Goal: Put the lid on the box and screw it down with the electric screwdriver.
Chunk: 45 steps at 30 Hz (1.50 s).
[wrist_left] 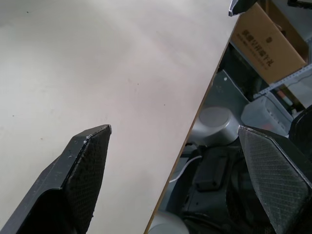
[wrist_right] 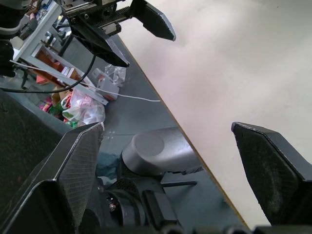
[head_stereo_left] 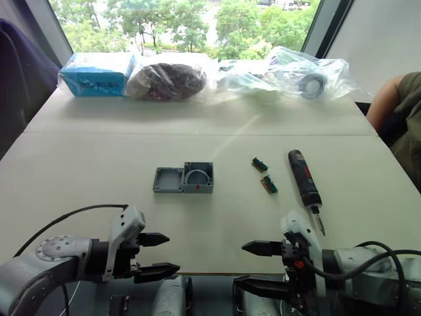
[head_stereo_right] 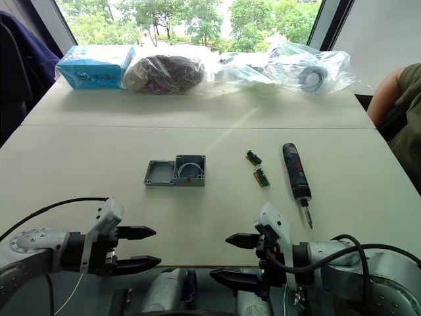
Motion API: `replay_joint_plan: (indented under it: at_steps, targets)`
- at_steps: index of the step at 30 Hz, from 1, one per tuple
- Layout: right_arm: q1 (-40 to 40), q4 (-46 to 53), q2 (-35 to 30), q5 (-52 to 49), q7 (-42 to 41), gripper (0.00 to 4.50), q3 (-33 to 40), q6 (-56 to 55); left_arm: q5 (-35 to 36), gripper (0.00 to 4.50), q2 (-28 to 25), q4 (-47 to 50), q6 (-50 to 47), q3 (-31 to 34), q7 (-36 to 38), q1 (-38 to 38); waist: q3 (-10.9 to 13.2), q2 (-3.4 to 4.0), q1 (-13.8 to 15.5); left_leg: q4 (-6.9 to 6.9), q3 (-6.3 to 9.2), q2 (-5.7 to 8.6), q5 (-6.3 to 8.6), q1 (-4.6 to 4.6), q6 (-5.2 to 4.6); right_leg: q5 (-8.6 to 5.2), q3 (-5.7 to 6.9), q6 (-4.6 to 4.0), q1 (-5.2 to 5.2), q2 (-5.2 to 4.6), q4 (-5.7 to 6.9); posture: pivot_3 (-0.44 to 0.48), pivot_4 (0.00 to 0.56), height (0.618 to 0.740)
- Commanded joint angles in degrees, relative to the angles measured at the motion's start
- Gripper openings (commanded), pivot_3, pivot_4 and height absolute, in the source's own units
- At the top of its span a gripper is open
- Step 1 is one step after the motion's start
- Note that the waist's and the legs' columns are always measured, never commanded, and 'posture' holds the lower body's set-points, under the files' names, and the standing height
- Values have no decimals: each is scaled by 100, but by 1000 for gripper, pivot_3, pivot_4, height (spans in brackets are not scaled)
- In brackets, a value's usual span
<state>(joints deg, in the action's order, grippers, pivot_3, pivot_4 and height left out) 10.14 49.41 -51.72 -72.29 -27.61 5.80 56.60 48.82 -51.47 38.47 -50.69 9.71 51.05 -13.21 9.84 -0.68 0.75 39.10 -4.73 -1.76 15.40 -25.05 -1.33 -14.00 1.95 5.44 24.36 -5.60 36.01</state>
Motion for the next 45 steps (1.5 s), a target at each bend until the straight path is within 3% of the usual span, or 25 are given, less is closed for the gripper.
replay_joint_plan:
  at_steps: [1,14,20,25,29,35,42,45]
  targets:
    - [-56,71,2,-115,27,4500,-39,-95,54,4268,19,57,68,13,1,43,0,0,-1,0,0,0,0,0,0,0,0,0,0,0,0,0,150,740]
    - [-174,-137,120,442,-29,4500,-188,-294,74,4268,90,-14,6,2,-217,162,-1,-1,-2,0,-1,0,0,0,0,0,0,0,0,0,0,0,150,740]
    - [-627,-466,408,955,268,4500,-357,-387,-534,4268,253,-387,676,174,-281,197,-1,-1,-5,0,-2,0,0,0,0,0,0,0,1,1,0,0,150,740]
    - [-1211,-730,362,427,834,4500,-245,207,-607,4268,92,-1083,669,301,-277,1143,-2,-2,14,1,1,1,-2,-2,2,1,2,-2,1,1,1,0,150,740]
    - [-1756,-725,625,331,817,4500,23,-165,-965,4268,-211,-1774,438,-242,-198,2736,-1,-7,7,5,3,2,-2,-5,2,4,5,-3,1,3,2,0,150,740]
    - [-2346,-656,283,1085,604,4500,-379,-86,-2781,4268,-251,-2658,1646,-2624,1399,5167,-2,-7,10,3,-2,29,-1,-9,0,13,4,14,-2,5,4,0,150,740]
    - [-2374,-584,-92,1673,265,4500,-594,-74,-4039,4268,391,-3826,2979,-3851,2595,6526,-2,-7,1,5,-19,28,-2,-13,-2,16,2,22,7,13,7,0,150,740]
    - [-2210,-420,194,1554,455,4500,-529,-144,-4460,4268,765,-4221,3138,-4178,2700,6724,-2,-9,7,7,-15,25,-2,-16,-3,17,2,24,8,16,9,0,150,740]
